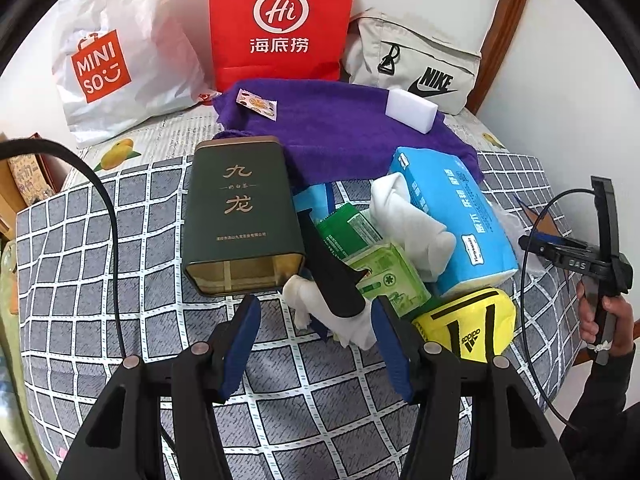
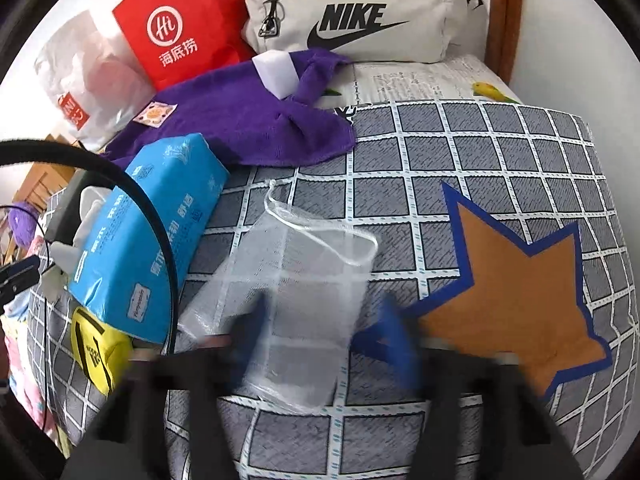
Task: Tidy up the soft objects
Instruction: 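Reach the right tool to the clear plastic cup and grasp it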
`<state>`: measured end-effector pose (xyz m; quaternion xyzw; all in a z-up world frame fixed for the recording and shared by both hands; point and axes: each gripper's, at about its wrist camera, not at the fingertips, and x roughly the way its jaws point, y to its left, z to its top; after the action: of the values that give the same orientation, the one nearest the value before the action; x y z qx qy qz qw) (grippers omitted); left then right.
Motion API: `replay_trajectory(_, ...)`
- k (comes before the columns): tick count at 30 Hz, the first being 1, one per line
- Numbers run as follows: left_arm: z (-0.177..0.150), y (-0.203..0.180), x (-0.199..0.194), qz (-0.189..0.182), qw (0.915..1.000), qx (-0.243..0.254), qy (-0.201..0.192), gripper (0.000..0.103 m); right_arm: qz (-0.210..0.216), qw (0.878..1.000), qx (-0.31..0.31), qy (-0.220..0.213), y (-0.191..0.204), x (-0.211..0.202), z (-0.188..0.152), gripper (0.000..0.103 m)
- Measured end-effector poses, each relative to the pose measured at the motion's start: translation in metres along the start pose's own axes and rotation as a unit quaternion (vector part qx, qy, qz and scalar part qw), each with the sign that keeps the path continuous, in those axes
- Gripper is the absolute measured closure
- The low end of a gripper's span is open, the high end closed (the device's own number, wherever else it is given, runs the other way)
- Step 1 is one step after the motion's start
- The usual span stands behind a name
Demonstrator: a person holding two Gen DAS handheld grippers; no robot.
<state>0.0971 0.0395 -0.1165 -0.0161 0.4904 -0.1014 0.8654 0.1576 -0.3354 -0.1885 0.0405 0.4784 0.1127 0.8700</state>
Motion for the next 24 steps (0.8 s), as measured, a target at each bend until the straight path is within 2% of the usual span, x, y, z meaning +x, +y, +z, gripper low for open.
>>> replay_trajectory(1, 0.0, 0.0, 0.001, 0.0, 1.0, 0.001, 0.001, 0.048, 0.002, 1.0, -0.004, -0.005, 0.003, -0.001, 0.0, 0.02)
replay_trajectory(4, 0.0, -0.002, 0.001, 0.005, 1.0, 0.008, 0.001, 0.048, 0.007, 1.0, -0.023, -0.009, 0.019, 0.001, -0.001, 0.012)
replay_trajectory(9, 0.001, -0.001, 0.002, 0.002, 0.9999, 0.009, 0.003, 0.048, -0.034, 0.998, -0.06, 0.013, 0.04, 0.025, -0.002, 0.011)
replay_trajectory(11, 0.0, -0.002, 0.002, 0.002, 0.9999, 0.011, 0.005, 0.048, -0.044, 0.997, -0.064, 0.0, 0.04, 0.028, -0.004, 0.014)
replay_trajectory(12, 0.0, -0.001, 0.003, 0.003, 0.9999, 0.013, 0.006, 0.048, -0.048, 0.997, -0.063, -0.01, 0.04, 0.027, -0.004, 0.025)
replay_trajectory(13, -0.001, -0.001, 0.003, 0.004, 0.9999, 0.014, 0.006, 0.048, -0.049, 0.997, -0.061, -0.015, 0.038, 0.024, -0.005, 0.047)
replay_trajectory(14, -0.001, 0.0, 0.003, 0.006, 0.9999, 0.013, 0.007, 0.048, -0.046, 0.997, -0.057, -0.019, 0.036, 0.021, -0.004, 0.058)
replay_trajectory(15, -0.001, 0.0, 0.003, 0.007, 0.9999, 0.013, 0.008, 0.048, -0.038, 0.998, -0.051, -0.02, 0.033, 0.019, -0.003, 0.077)
replay_trajectory(16, -0.002, 0.001, 0.003, 0.007, 0.9999, 0.013, 0.008, 0.048, -0.021, 0.999, -0.042, -0.019, 0.029, 0.016, -0.002, 0.088)
replay_trajectory(21, -0.002, 0.001, 0.007, 0.004, 0.9999, 0.01, 0.012, 0.048, -0.001, 0.999, -0.035, -0.024, 0.026, 0.004, -0.002, 0.094)
replay_trajectory(24, -0.003, -0.002, 0.004, -0.006, 0.9998, 0.016, 0.007, 0.048, 0.015, 0.999, -0.03, -0.038, 0.028, -0.011, -0.002, 0.095)
